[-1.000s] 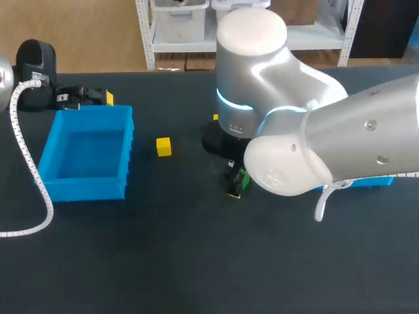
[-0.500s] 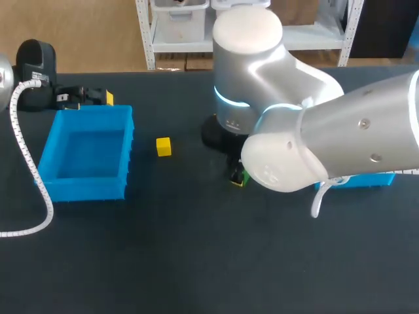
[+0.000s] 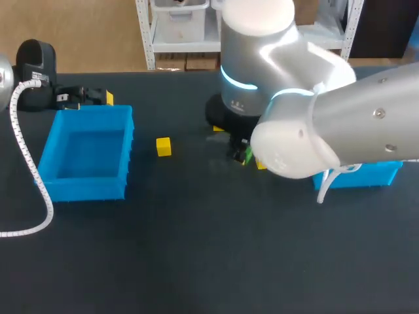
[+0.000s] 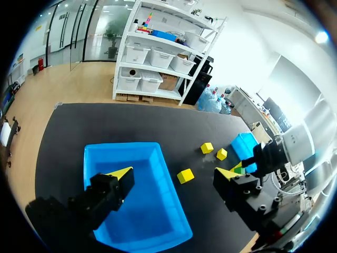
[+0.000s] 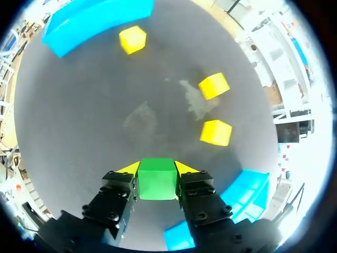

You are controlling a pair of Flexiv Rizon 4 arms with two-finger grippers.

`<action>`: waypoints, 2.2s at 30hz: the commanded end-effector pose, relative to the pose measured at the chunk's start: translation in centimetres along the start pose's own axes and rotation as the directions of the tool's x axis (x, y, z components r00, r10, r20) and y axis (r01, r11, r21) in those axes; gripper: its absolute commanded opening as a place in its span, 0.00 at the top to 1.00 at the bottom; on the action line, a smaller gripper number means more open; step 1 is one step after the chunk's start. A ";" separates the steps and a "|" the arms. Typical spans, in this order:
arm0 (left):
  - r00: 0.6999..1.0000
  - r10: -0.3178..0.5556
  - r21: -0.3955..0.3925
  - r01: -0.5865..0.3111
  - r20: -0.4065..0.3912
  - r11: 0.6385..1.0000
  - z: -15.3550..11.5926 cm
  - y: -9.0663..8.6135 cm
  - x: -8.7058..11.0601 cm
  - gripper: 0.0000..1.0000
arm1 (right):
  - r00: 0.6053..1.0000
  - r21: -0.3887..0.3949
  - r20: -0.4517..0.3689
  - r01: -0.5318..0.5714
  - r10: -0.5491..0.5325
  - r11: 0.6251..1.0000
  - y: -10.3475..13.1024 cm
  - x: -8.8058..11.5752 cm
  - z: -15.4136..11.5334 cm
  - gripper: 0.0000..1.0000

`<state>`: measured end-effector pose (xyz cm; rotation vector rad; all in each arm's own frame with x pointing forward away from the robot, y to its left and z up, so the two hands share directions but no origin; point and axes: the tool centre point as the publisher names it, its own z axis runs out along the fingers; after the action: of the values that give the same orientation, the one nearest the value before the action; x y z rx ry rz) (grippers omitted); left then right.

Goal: Put the green cubes in the right bin and the yellow cubes in the left bin.

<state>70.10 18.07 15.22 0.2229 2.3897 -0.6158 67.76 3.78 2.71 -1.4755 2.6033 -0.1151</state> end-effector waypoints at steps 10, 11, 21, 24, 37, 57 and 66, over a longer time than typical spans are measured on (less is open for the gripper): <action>1.000 0.002 0.010 -0.002 0.005 1.000 0.0 0.2 0.1 0.00 | 0.993 0.116 0.060 -0.106 0.100 0.988 -5.0 3.3 -4.9 1.00; 1.000 0.002 0.010 -0.002 0.005 1.000 0.0 0.2 0.1 0.00 | 0.992 0.120 0.062 -0.119 0.112 0.986 -5.4 3.6 -5.1 1.00; 1.000 0.002 0.010 -0.002 0.005 1.000 0.0 0.2 0.1 0.00 | 0.972 0.155 0.081 -0.230 0.219 0.961 -8.5 6.9 -6.6 1.00; 1.000 0.002 0.010 -0.002 0.005 1.000 0.0 0.2 0.1 0.00 | 0.964 0.161 0.087 -0.263 0.252 0.951 -9.3 7.8 -6.9 1.00; 1.000 0.002 0.010 -0.002 0.005 1.000 0.0 0.2 0.1 0.00 | 0.913 0.175 0.093 -0.407 0.397 0.896 -12.6 12.9 -7.2 1.00; 1.000 0.002 0.010 -0.002 0.005 1.000 0.0 0.2 0.1 0.00 | 0.806 0.114 0.137 -0.590 0.576 0.799 -15.2 17.6 -4.8 1.00; 1.000 0.002 0.010 -0.002 0.005 1.000 0.0 0.2 0.1 0.00 | 0.791 0.110 0.192 -0.605 0.580 0.789 -16.0 16.7 -5.4 0.00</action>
<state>70.10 18.07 15.22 0.2229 2.3896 -0.6158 72.24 -18.54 8.74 -0.5343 2.7291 -0.1305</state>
